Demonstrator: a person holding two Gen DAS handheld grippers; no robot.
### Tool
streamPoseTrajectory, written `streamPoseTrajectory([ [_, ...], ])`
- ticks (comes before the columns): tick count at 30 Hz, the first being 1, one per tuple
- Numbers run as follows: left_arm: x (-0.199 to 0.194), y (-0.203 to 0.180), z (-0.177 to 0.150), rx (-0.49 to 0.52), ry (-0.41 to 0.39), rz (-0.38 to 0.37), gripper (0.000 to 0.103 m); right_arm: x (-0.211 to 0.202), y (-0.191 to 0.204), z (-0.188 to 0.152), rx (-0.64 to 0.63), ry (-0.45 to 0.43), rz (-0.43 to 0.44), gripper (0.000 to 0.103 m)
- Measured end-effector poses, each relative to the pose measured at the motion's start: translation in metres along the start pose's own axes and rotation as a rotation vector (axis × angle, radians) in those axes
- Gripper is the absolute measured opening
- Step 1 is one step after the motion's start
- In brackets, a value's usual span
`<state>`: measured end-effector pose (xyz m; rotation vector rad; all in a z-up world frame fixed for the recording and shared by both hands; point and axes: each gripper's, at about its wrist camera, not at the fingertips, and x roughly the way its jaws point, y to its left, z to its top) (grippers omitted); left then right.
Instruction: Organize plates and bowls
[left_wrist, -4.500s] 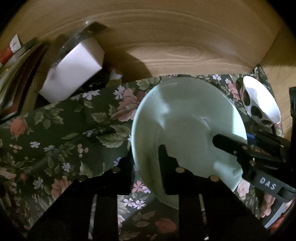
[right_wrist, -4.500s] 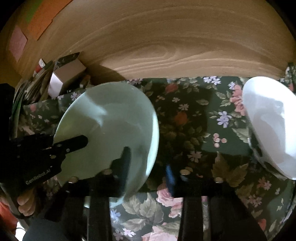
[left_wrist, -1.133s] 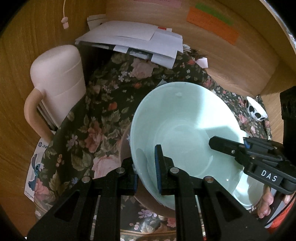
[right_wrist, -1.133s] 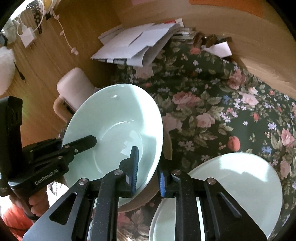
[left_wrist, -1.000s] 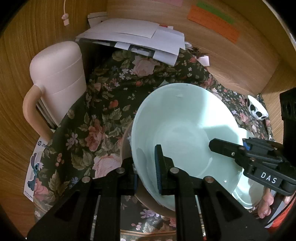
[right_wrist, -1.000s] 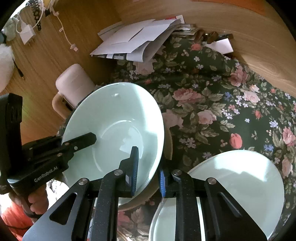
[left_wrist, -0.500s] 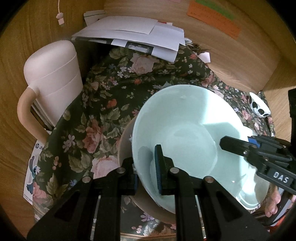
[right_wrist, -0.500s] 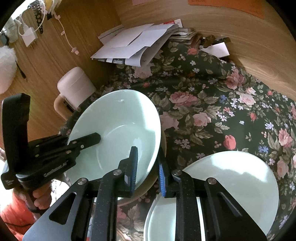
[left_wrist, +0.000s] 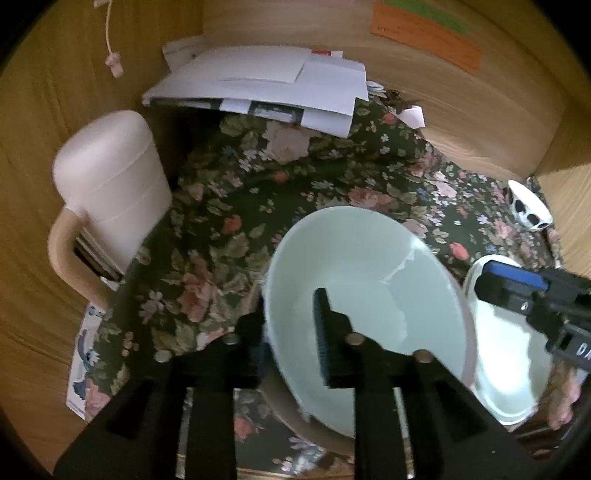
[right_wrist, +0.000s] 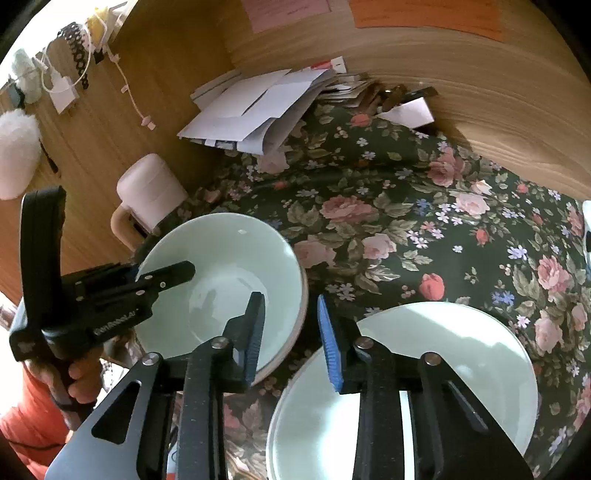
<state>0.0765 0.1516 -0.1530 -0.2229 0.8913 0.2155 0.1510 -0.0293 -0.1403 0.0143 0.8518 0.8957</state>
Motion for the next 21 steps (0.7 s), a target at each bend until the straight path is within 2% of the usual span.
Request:
streamPoseTrajectory([
  [2,0.001,0.002,0.004,-0.03,0.022,-0.023,0.036,-0.005,-0.004,0.001,0.008,-0.013,-0.004,0.031],
  [4,0.0,-0.001,0.007,-0.031,0.027,-0.006,0.04,-0.011,-0.007,0.001,0.013,-0.03,-0.011,0.038],
  [5,-0.002,-0.003,0.008,-0.024,0.021,0.003,0.047,-0.015,-0.009,0.002,0.015,-0.045,-0.019,0.043],
  [6,-0.005,-0.005,0.009,-0.018,0.005,0.017,0.054,-0.02,-0.011,0.003,0.016,-0.058,-0.028,0.048],
  [9,-0.019,-0.015,0.015,0.028,-0.069,0.058,0.068,-0.034,-0.018,0.005,0.016,-0.102,-0.061,0.056],
  [11,-0.026,-0.021,0.019,0.045,-0.096,0.058,0.072,-0.043,-0.023,0.006,0.017,-0.126,-0.079,0.059],
  [19,-0.044,-0.059,0.041,0.079,-0.159,0.011,0.075,-0.081,-0.056,0.007,0.046,-0.212,-0.177,0.07],
  [21,-0.046,-0.075,0.048,0.099,-0.178,-0.005,0.08,-0.093,-0.067,0.007,0.059,-0.234,-0.21,0.076],
])
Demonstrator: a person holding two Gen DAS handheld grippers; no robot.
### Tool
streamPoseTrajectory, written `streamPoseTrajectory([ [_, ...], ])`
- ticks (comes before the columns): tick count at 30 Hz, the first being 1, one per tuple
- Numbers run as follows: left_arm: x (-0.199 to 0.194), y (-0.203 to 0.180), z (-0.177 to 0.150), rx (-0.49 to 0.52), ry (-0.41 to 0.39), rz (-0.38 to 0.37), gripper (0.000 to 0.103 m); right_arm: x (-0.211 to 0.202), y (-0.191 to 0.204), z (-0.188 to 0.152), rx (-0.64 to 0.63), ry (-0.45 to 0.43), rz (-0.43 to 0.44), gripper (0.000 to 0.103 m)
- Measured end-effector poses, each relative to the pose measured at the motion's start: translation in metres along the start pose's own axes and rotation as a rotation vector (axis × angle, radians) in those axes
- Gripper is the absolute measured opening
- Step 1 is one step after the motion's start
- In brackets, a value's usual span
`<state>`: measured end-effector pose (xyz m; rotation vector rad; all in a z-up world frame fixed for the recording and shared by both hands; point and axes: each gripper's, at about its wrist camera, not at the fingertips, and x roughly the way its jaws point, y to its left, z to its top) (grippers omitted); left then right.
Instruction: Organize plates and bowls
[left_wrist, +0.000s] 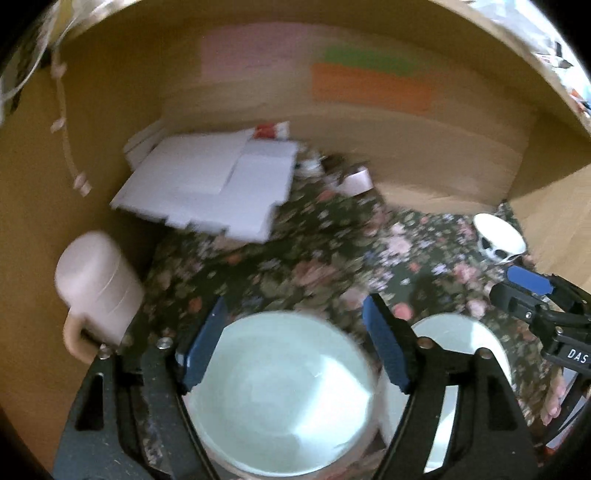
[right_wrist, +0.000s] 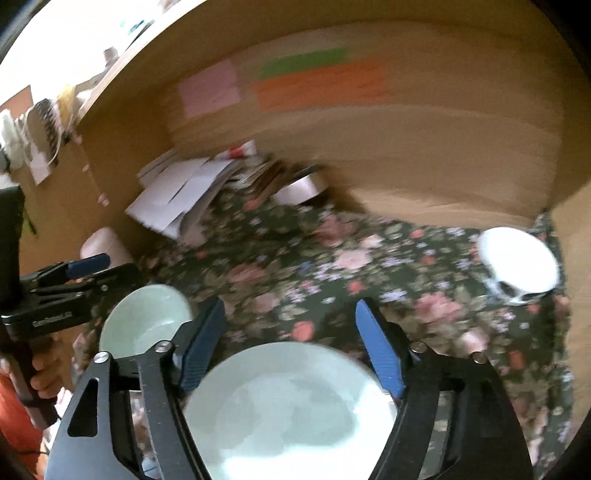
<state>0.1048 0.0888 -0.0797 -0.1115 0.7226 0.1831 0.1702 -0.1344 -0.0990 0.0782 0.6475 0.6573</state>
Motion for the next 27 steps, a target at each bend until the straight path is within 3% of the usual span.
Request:
streamPoseTrajectory([
  [3,0.001,-0.024,0.013,0.029,-0.025,-0.029,0.082,-0.013,-0.021,0.002,0.024,-0.033,-0.049,0.082],
  [15,0.034,-0.111,0.054,0.133,-0.013,-0.116,0.085,-0.042,-0.109,0.011,0.127,-0.103,-0.244,0.084],
  [27,0.102,-0.173,0.082,0.216,0.069,-0.141,0.085,-0.02,-0.179,0.011,0.228,-0.051,-0.373,0.084],
])
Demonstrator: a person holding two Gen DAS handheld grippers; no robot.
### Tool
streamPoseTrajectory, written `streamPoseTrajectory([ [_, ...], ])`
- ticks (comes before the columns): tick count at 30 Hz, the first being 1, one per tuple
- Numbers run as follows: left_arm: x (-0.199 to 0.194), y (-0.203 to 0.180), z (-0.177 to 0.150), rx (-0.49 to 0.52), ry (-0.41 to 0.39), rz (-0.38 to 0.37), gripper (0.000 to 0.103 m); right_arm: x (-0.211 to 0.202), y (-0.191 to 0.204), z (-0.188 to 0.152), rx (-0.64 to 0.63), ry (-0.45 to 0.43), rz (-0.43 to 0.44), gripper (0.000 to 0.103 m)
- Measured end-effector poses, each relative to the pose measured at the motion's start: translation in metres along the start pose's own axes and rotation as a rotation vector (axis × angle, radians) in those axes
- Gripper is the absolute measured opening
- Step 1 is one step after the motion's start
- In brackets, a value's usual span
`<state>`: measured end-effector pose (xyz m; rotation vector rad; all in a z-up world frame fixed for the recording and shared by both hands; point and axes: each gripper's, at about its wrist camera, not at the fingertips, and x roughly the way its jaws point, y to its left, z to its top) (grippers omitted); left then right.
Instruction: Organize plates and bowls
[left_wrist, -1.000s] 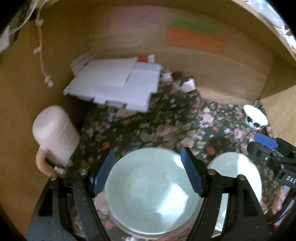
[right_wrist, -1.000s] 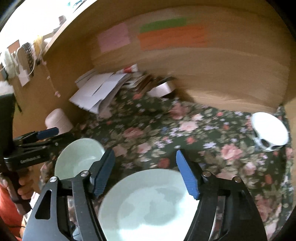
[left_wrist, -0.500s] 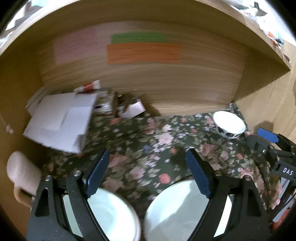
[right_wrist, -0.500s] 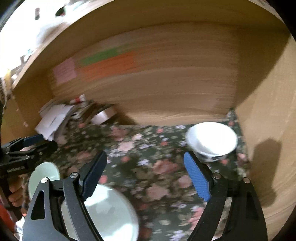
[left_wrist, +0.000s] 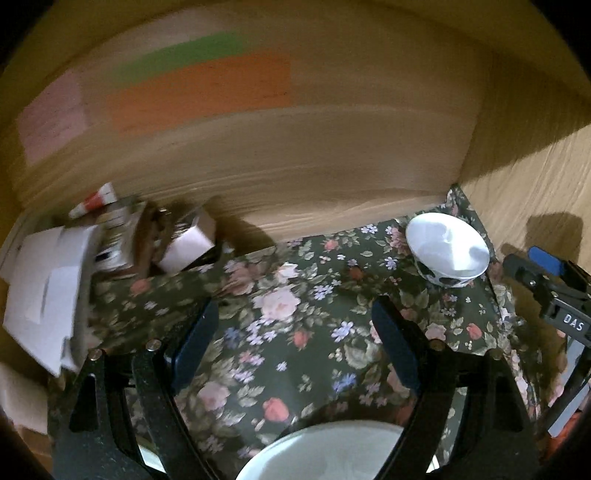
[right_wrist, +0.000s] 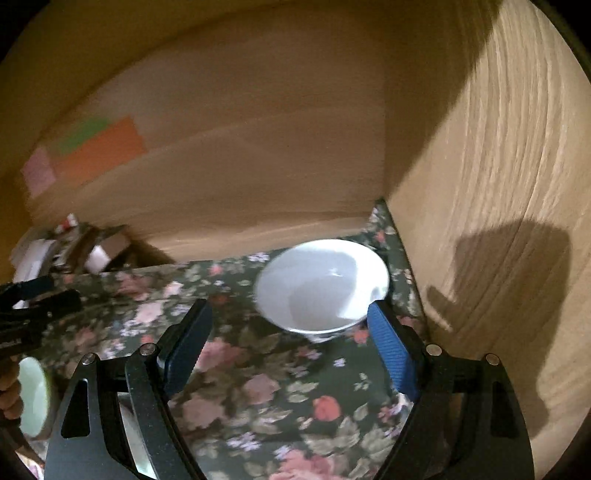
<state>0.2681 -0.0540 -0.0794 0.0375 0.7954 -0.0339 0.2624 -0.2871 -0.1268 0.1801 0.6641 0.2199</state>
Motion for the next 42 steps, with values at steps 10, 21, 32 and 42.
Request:
streamPoseTrajectory([
  [10,0.051,-0.034,0.028,0.102,0.047,-0.037,0.085,0.061,-0.038,0.0,0.082,0.096,-0.09,0.078],
  [21,0.095,-0.048,0.036,0.108,0.127,-0.064,0.085,0.106,-0.059,-0.008,0.173,0.231,-0.035,0.048],
  [32,0.115,-0.057,0.031,0.097,0.151,-0.112,0.085,0.112,-0.038,-0.011,0.063,0.291,0.055,0.024],
  [42,0.135,-0.056,0.011,0.068,0.274,-0.142,0.064,0.095,-0.005,-0.022,-0.025,0.356,0.141,0.024],
])
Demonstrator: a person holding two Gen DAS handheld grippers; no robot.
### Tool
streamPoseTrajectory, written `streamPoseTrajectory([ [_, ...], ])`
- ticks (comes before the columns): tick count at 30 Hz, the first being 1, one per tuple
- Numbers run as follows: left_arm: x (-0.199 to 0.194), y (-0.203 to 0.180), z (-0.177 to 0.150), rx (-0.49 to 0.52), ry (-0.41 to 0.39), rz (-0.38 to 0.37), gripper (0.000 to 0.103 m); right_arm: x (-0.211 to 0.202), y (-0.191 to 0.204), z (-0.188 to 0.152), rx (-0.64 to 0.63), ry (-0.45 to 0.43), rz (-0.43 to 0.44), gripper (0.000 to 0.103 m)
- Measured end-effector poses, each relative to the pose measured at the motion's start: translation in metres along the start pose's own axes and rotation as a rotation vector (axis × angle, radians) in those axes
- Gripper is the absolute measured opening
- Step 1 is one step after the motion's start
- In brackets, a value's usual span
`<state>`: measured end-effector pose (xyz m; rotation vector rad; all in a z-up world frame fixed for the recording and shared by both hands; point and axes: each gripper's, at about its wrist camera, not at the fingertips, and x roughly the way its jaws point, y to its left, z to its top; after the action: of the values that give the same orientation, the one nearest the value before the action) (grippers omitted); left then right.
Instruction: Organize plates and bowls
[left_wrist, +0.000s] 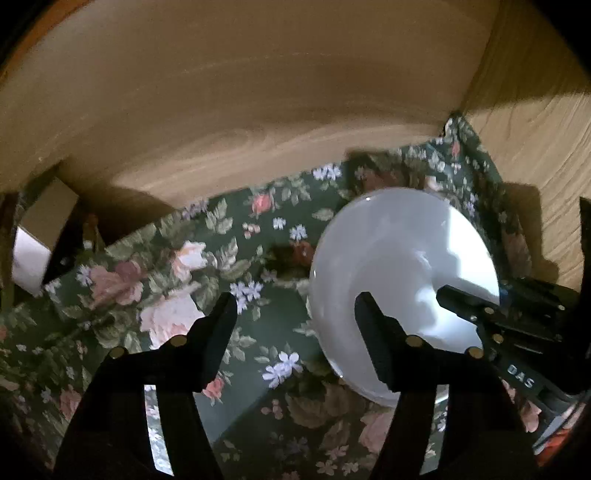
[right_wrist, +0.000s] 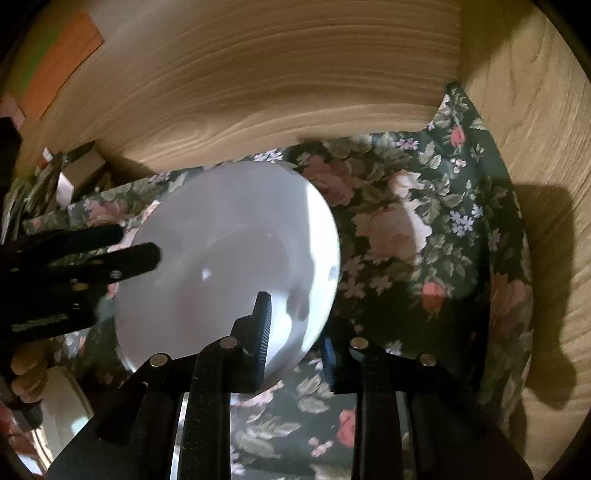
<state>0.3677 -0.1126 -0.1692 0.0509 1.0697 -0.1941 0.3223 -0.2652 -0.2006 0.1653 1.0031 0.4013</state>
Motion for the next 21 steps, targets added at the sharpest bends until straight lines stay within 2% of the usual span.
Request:
streamPoseTrajectory([
  [2,0.005,-0.001,-0.002,0.0,0.021,-0.005,0.061,0.002,0.004,0.0,0.015,-0.009,-0.005,0.027],
  [5,0.013,-0.005,-0.005,0.004,0.055,-0.022,0.053,-0.005,-0.005,-0.001,0.045,-0.033,-0.015,0.043],
  [6,0.015,-0.007,-0.005,0.006,0.061,-0.025,0.049,-0.006,-0.006,-0.001,0.052,-0.039,-0.018,0.044],
  [11,0.027,-0.013,-0.005,0.02,0.088,-0.045,0.03,-0.001,-0.009,0.004,0.056,-0.05,-0.016,0.042],
  [14,0.029,-0.016,-0.005,0.022,0.081,-0.056,0.023,0.002,-0.004,0.006,0.036,-0.043,-0.008,0.027],
  [15,0.029,-0.017,-0.005,0.028,0.079,-0.059,0.02,0.007,0.0,0.006,0.034,-0.038,-0.002,0.025],
  [21,0.029,-0.021,-0.005,0.027,0.074,-0.046,0.02,0.007,0.002,0.006,0.042,-0.041,-0.011,0.025],
])
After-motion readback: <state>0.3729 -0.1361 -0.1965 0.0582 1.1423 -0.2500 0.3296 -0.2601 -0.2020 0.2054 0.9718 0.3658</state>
